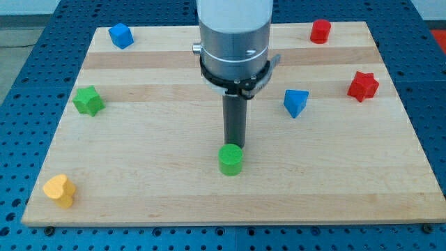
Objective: Move the blue triangle towards the bottom right of the board
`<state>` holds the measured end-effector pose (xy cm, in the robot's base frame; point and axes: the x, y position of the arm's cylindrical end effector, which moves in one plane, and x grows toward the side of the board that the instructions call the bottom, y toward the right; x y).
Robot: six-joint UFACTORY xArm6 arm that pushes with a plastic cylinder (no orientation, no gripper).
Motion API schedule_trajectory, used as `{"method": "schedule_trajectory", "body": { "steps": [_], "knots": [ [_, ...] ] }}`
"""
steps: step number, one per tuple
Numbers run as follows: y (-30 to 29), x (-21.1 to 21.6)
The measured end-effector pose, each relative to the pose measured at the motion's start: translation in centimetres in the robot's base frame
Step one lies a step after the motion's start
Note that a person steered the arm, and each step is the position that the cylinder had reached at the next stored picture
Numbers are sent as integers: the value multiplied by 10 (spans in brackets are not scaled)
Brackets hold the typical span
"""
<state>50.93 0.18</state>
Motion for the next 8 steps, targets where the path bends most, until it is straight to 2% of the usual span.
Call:
{"method": "schedule_trajectory", "body": {
  "steps": [3, 4, 5, 8],
  "knots": [
    [0, 47],
    [0, 50],
    [0, 46],
    [0, -25]
  ]
}}
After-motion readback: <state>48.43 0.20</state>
